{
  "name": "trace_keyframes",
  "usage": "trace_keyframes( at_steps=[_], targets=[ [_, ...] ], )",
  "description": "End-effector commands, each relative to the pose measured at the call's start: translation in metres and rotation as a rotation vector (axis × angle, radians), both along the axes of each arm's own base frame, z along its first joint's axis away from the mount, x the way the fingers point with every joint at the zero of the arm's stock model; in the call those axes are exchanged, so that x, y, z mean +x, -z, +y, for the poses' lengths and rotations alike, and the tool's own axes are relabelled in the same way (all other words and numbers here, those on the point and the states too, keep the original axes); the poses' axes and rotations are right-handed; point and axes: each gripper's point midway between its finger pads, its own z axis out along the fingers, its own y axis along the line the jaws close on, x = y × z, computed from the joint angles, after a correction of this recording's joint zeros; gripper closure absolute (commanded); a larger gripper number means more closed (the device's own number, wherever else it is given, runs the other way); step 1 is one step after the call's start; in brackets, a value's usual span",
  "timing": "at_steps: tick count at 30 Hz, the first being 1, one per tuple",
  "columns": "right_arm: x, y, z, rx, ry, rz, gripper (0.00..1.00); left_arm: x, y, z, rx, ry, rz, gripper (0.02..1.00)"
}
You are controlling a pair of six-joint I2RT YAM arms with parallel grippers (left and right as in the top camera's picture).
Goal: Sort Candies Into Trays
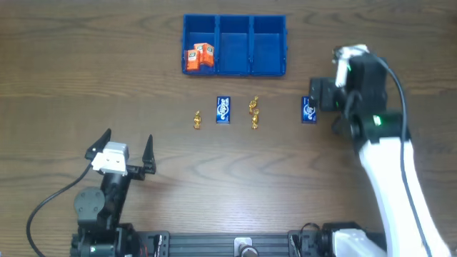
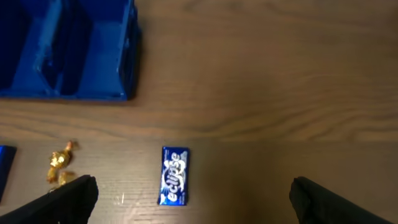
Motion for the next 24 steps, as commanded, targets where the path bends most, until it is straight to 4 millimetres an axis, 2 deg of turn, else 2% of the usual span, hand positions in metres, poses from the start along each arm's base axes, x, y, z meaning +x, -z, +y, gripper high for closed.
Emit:
trace_keyframes(
  at_steps=[1, 5, 9, 12, 16, 24],
  targets=[
    [0.019, 0.055, 0.010, 0.042, -0.019, 0.170, 0.003, -0.001, 0.016, -0.003, 0.004, 0.019, 0.044, 0.020],
    [0.024, 0.108, 0.013, 0.055, -0.023, 0.297, 0.003, -0.001, 0.016, -0.003, 0.004, 0.019, 0.044, 0.020],
    [0.032, 0.142, 0.016, 0.063, -0.025, 0.349, 0.003, -0.001, 0.016, -0.003, 0.004, 0.019, 0.044, 0.020],
    [0.029, 0.167, 0.016, 0.061, -0.022, 0.409, 0.003, -0.001, 0.016, -0.003, 0.004, 0.019, 0.044, 0.023],
    [0.025, 0.179, 0.015, 0.072, 0.002, 0.445, 0.003, -0.001, 0.016, -0.003, 0.004, 0.019, 0.044, 0.020],
    [0.020, 0.188, 0.015, 0.069, 0.003, 0.477, 0.023, -0.001, 0.016, -0.003, 0.004, 0.019, 0.044, 0.020]
  ],
)
